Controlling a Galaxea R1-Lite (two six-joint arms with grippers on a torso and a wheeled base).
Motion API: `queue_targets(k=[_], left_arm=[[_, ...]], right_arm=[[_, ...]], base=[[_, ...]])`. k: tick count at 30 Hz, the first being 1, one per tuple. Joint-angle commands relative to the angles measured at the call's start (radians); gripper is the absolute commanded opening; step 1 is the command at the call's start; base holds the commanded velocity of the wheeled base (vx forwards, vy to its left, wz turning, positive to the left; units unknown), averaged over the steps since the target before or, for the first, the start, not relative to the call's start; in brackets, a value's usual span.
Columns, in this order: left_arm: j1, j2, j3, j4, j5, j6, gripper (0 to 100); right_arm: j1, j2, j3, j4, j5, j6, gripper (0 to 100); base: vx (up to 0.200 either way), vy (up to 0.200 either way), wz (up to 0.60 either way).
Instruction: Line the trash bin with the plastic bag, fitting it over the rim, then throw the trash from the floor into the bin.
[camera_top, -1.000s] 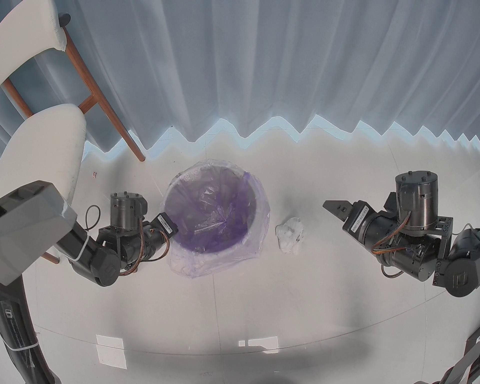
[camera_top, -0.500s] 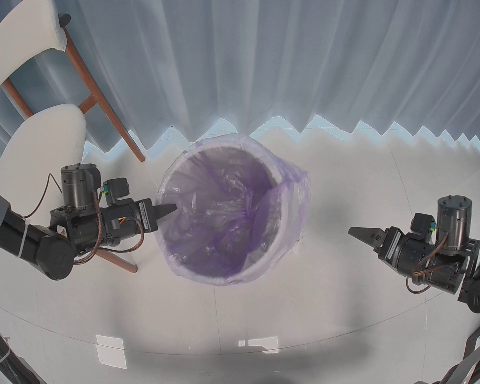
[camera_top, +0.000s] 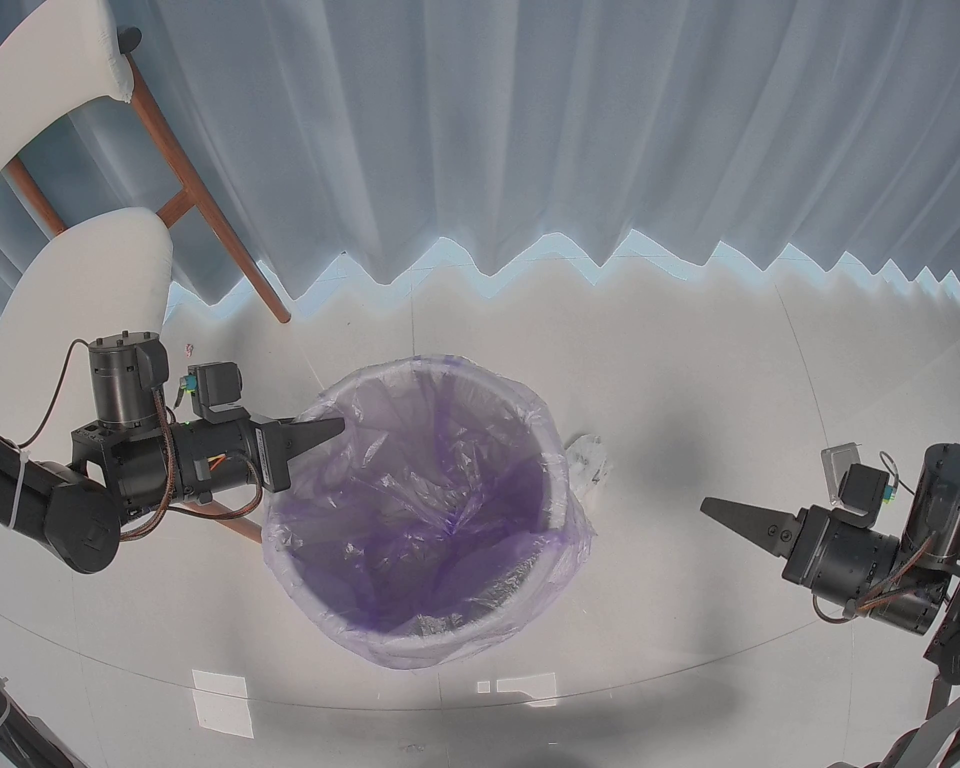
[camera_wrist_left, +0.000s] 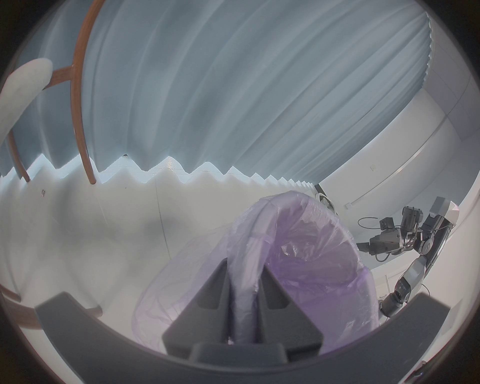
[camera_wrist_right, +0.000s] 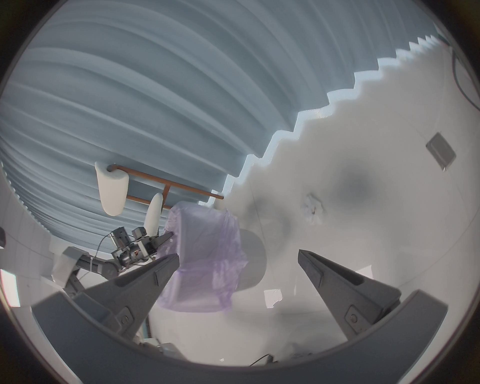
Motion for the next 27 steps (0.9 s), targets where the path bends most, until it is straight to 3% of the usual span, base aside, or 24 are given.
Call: queue_targets(k=[1, 7, 16, 27], left_arm=[[-0.012, -0.012, 0.004, 0.000, -0.003, 0.003, 0], [-0.017, -0.023, 0.008, 0.000, 0.011, 0.003, 0], [-0.017, -0.037, 0.013, 0.000, 0.012, 0.003, 0], [-0.018, -0.037, 0.014, 0.000, 0.014, 0.006, 0]], right_arm=[[0.068, 0.005, 0.035, 0.001, 0.041, 0.092, 100], [0.109, 0.129, 0.025, -0.017, 0.050, 0.106, 100], [0.111, 0.342, -0.049, -0.181, 0.029, 0.104, 100], [0.118, 0.491, -0.095, -0.277, -0.020, 0.038, 100]], base=[[0.000, 0.000, 0.00], [0.000, 0.000, 0.00], [0.000, 0.000, 0.00], [0.000, 0.000, 0.00]])
